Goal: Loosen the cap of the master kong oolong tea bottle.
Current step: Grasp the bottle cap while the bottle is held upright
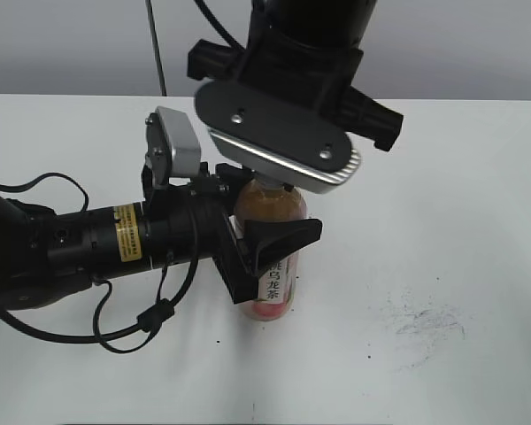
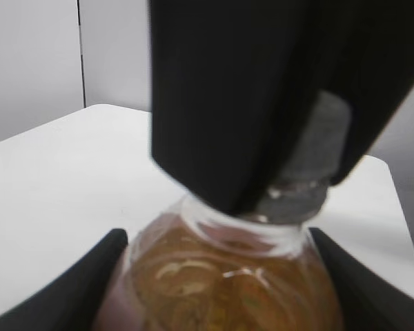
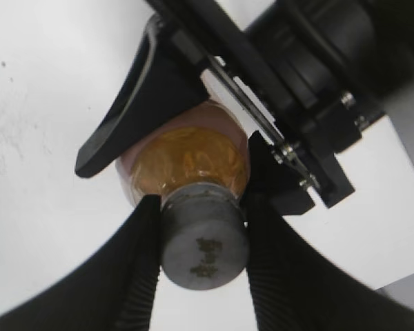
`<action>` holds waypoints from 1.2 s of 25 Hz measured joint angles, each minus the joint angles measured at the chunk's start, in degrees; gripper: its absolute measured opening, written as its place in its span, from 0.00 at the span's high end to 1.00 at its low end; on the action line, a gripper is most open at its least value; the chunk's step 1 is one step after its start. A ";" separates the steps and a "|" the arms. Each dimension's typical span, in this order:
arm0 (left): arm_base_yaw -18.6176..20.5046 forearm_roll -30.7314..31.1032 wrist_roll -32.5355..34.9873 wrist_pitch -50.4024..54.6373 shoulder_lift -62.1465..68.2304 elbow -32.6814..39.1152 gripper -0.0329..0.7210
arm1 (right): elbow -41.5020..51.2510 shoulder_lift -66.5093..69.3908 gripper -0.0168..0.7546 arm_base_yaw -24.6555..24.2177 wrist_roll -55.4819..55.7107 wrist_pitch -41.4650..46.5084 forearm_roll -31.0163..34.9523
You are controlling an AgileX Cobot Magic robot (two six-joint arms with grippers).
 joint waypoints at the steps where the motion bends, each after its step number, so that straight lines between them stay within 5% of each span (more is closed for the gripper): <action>1: 0.00 -0.04 0.00 0.00 0.00 0.00 0.36 | 0.00 0.00 0.62 0.00 -4.58 0.00 0.00; 6: 0.00 -0.28 -0.29 0.06 0.00 0.00 0.36 | 0.00 0.00 0.62 0.00 -21.82 -0.43 0.72; 13: 0.00 -0.30 -0.36 0.06 0.00 0.00 0.36 | 0.00 0.00 0.60 0.00 -18.11 -0.48 0.35; 20: 0.00 -0.30 -0.47 0.06 0.00 0.00 0.36 | 0.00 0.00 0.26 0.00 15.85 -0.66 -1.30; 30: 0.00 -0.30 -0.47 0.06 0.00 0.00 0.36 | 0.00 0.00 0.24 0.00 79.90 -0.66 -1.91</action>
